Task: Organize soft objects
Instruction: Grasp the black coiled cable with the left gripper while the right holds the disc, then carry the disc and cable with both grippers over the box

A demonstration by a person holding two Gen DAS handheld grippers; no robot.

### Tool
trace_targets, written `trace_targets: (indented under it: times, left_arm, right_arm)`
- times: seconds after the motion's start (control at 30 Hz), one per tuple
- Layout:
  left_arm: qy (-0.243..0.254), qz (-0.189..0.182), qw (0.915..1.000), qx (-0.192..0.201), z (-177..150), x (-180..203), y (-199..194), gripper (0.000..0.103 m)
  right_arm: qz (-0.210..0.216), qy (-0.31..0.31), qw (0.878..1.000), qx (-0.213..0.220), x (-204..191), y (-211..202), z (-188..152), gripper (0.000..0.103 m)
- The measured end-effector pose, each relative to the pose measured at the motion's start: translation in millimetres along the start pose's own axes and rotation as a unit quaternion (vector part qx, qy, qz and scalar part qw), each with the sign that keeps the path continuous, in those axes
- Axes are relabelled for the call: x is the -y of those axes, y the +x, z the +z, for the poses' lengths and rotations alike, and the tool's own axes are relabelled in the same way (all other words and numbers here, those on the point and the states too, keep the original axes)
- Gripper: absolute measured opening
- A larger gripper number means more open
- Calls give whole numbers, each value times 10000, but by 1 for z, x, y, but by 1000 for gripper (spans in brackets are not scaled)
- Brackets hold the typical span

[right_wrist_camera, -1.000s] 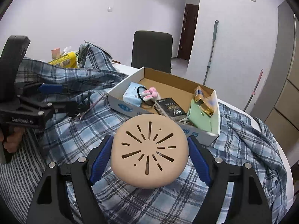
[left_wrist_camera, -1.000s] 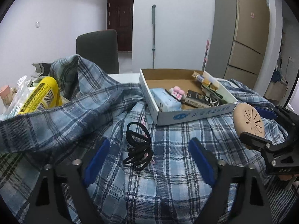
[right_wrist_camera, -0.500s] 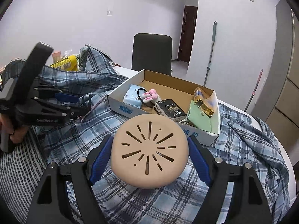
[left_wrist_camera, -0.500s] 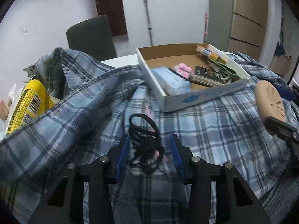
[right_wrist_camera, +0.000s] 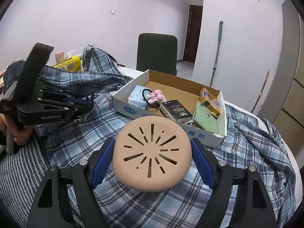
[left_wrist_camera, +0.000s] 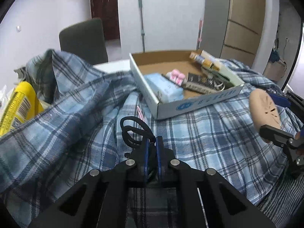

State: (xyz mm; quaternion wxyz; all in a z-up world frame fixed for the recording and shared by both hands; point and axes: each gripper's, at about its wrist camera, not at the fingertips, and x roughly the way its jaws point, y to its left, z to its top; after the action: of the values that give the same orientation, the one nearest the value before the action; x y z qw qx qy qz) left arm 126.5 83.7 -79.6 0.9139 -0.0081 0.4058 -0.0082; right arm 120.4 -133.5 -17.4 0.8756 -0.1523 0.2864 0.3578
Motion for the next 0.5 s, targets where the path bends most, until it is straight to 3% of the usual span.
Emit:
trace_targets:
  times: [0.17, 0.27, 0.37, 0.5]
  left_arm:
    - [6, 162, 9984, 550, -4, 2, -18, 8]
    - [35, 37, 9938, 1108, -8, 2, -40, 8]
    - [134, 7, 9862, 1651, -13, 5, -60, 8]
    - [182, 93, 9697, 2435, -24, 9, -89, 8]
  right_arm:
    - [36, -15, 10000, 78, 0, -3, 0, 79]
    - [47, -17, 9998, 196, -1, -8, 0, 79]
    - [25, 6, 9994, 347, 0, -14, 0, 79]
    - [-45, 58, 9987, 508, 1, -19, 1, 79]
